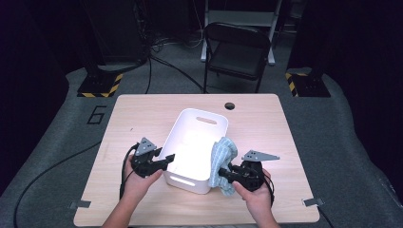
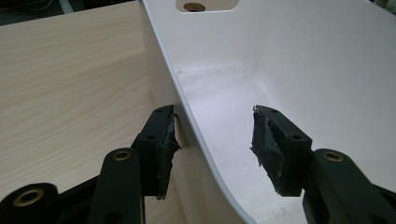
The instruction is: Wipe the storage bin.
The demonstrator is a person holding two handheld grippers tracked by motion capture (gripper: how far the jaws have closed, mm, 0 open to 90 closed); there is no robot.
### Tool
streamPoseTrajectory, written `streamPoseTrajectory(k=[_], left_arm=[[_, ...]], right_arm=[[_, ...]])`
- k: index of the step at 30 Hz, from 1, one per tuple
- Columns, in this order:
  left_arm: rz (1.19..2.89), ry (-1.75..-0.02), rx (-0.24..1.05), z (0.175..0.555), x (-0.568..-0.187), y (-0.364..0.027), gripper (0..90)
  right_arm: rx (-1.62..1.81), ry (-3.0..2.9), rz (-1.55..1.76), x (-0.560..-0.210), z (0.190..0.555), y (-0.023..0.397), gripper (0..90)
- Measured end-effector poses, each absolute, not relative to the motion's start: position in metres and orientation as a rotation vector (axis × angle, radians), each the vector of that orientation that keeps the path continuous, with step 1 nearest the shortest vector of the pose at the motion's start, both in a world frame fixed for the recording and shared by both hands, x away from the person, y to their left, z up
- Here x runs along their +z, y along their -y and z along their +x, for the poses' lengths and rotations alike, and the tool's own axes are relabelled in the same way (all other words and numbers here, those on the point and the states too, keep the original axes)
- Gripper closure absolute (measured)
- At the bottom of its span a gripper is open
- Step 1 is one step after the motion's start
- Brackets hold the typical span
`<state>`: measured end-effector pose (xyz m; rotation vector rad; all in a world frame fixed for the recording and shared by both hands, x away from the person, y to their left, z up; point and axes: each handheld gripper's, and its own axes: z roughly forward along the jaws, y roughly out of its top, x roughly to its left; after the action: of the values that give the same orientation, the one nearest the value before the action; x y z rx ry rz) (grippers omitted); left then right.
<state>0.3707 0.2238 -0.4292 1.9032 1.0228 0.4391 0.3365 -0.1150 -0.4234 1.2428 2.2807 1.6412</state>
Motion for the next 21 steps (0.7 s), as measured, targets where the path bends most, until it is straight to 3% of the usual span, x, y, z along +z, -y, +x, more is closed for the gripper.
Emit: streamPoseTrajectory(k=[16, 21], left_arm=[[1.903, -1.022, 0.438, 0.3708, -0.4292, -0.2239, 49.2], [1.904, -1.021, 0.441, 0.3709, -0.4291, -0.2241, 49.2]], right_arm=[[1.620, -2.323, 1.245, -0.4251, 0.3389, 0.1174, 69.5], [1.467, -2.368, 1.235, -0.4315, 0.3384, 0.1104, 69.6]])
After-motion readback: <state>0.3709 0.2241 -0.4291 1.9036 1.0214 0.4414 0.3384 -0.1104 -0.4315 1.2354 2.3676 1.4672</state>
